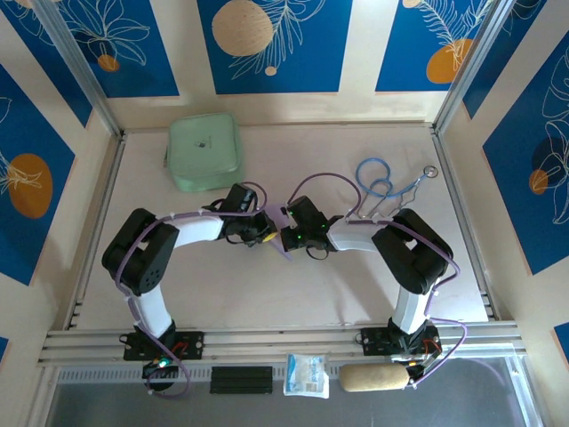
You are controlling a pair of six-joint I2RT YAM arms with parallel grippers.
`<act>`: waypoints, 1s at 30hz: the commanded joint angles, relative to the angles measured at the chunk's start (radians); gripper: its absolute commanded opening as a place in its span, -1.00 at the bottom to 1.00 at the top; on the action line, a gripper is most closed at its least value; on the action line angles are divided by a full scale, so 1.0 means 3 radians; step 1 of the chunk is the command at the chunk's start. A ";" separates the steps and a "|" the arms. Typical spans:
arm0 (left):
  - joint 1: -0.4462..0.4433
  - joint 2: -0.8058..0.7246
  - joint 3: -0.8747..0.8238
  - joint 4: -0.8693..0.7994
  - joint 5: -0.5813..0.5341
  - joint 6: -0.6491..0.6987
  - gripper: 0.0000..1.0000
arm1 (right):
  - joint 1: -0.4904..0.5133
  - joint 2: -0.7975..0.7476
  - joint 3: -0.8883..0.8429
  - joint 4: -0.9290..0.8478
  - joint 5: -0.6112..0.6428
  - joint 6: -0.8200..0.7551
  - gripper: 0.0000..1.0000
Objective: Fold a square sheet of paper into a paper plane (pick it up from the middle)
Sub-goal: Third fold the triangle at the center of the table.
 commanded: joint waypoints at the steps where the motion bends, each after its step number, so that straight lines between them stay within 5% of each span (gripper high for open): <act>1: -0.0025 0.0055 -0.0052 -0.0054 0.0003 0.0097 -0.76 | -0.0012 0.0131 -0.0001 -0.0227 0.0018 0.0052 -1.00; 30: -0.0025 0.0059 -0.0164 -0.0133 -0.0131 0.0077 -0.81 | -0.0018 0.0173 0.0022 -0.0279 0.0020 0.0077 -1.00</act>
